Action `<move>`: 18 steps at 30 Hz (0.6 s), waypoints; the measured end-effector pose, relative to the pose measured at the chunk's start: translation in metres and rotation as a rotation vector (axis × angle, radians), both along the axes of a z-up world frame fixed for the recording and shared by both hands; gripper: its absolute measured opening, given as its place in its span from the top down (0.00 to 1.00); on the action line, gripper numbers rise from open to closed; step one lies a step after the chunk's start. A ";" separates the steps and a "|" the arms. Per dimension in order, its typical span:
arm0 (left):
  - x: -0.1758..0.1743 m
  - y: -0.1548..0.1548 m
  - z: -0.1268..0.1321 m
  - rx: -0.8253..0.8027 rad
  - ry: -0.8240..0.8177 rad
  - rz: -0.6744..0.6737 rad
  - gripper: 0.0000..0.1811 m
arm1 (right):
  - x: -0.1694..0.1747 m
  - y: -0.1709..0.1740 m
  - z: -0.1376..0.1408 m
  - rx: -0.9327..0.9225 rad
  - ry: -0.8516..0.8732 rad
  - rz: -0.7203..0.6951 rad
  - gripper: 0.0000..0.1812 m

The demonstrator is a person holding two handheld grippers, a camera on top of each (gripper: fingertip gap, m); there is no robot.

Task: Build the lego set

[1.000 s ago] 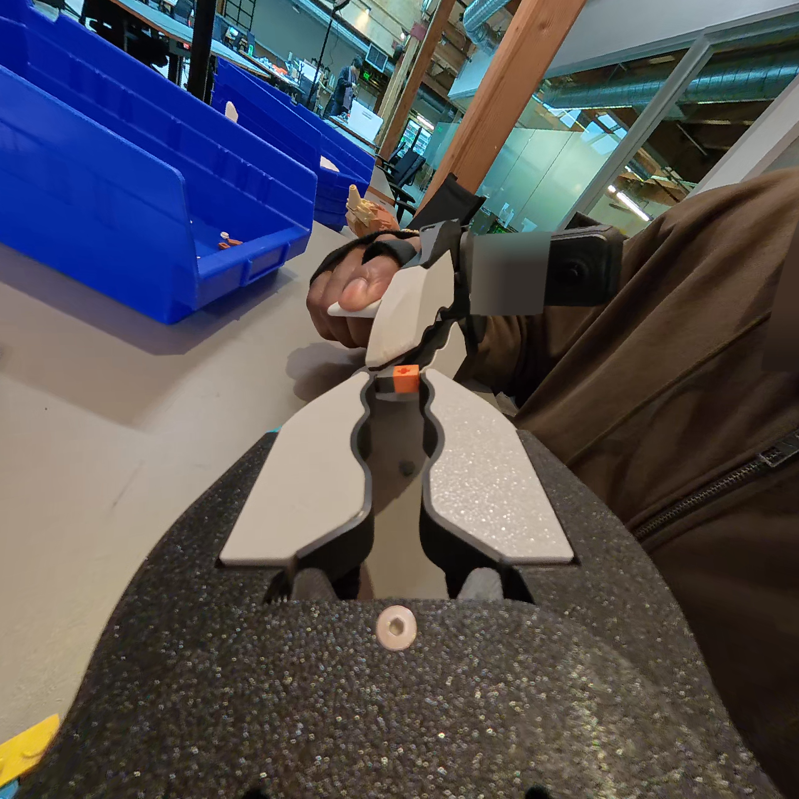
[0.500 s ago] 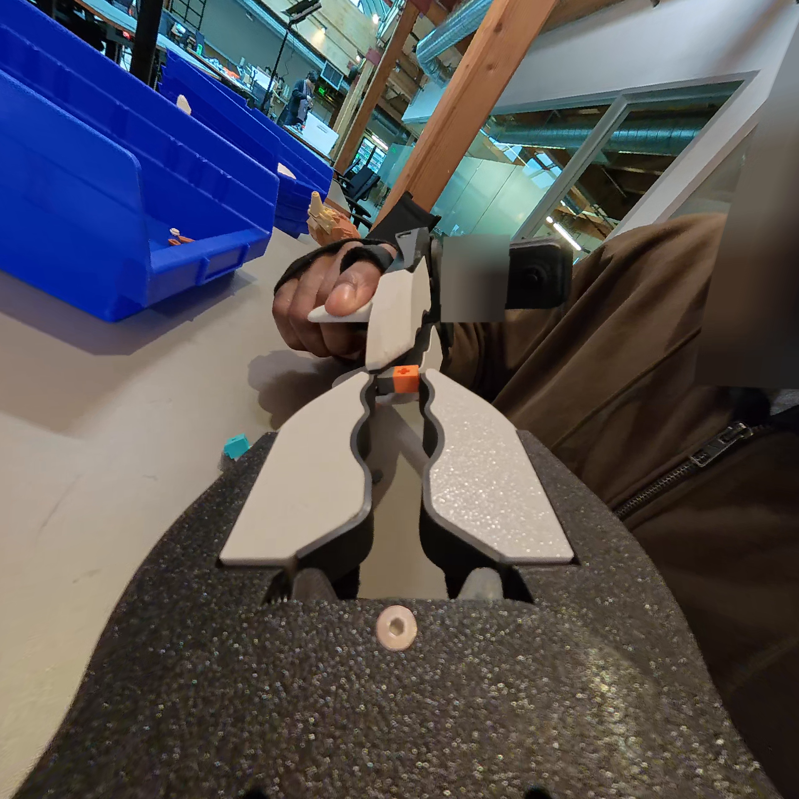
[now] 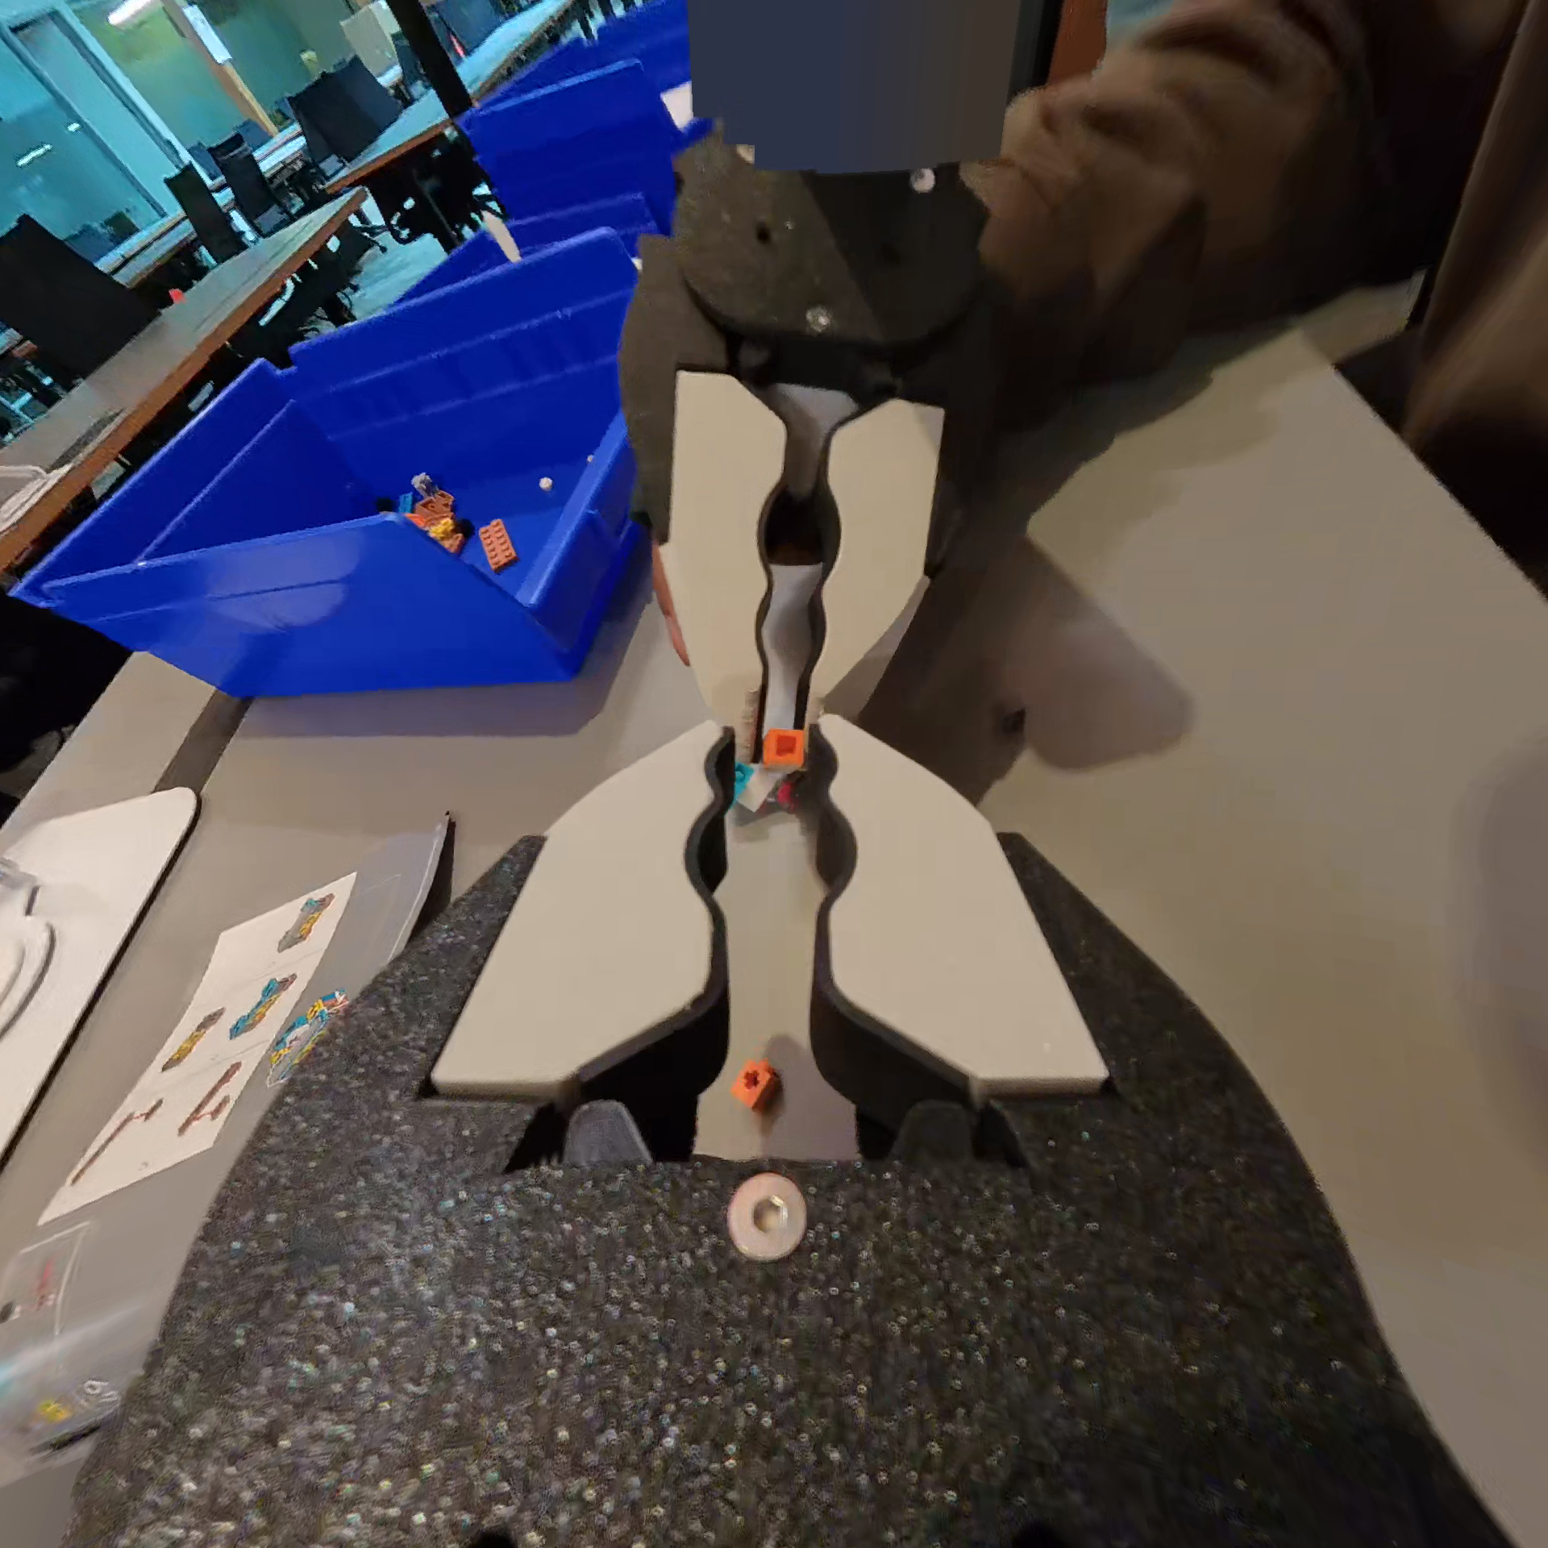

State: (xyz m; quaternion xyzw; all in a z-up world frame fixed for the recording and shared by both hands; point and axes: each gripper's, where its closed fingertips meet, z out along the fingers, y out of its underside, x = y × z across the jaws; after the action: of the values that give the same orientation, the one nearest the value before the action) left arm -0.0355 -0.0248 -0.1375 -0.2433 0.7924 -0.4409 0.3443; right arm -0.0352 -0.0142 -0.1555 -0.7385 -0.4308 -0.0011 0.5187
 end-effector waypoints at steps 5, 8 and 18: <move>0.001 -0.002 -0.015 0.116 0.005 -0.003 0.95 | -0.003 -0.002 -0.004 -0.044 0.003 0.003 0.96; 0.002 -0.003 -0.017 0.128 0.000 0.002 0.95 | -0.003 -0.002 -0.006 -0.058 -0.001 -0.001 0.96; 0.001 0.002 0.033 -0.396 -0.064 -0.045 0.96 | 0.003 0.002 0.030 0.044 0.289 -0.007 0.95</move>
State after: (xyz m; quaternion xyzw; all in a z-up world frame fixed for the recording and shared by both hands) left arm -0.0344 -0.0223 -0.1040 -0.2743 0.6839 -0.6034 0.3049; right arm -0.0321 -0.0120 -0.1251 -0.7209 -0.3488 0.0939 0.5915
